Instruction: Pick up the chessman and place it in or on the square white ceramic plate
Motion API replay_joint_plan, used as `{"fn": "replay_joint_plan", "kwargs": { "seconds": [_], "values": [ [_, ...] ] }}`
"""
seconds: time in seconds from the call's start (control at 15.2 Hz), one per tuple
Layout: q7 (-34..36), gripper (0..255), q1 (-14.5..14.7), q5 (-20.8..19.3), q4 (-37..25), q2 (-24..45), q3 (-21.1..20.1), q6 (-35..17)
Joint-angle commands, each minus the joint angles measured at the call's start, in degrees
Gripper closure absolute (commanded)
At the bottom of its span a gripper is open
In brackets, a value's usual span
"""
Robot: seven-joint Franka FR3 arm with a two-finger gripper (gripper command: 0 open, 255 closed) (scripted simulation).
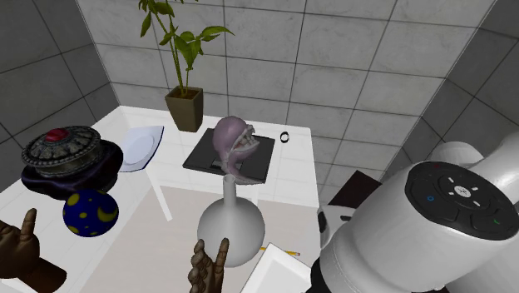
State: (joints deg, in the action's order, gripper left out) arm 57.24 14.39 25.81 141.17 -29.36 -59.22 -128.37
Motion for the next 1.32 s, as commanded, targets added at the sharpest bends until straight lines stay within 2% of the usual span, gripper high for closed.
{"fn": "replay_joint_plan", "kwargs": {
  "seconds": [0.0,0.4,0.66,1.19,1.25],
  "values": [
    [0.23,255,-0.59,0.00,0.82,0.91,-1.22,-1.82],
    [1.33,255,-3.28,-0.58,3.01,4.30,-5.68,-7.55],
    [2.58,255,-6.25,-1.71,4.33,7.19,-9.70,-11.84],
    [2.57,255,-6.25,-1.70,4.33,7.18,-9.70,-11.82],
    [2.57,0,-6.25,-1.70,4.33,7.18,-9.70,-11.82]
  ]
}}
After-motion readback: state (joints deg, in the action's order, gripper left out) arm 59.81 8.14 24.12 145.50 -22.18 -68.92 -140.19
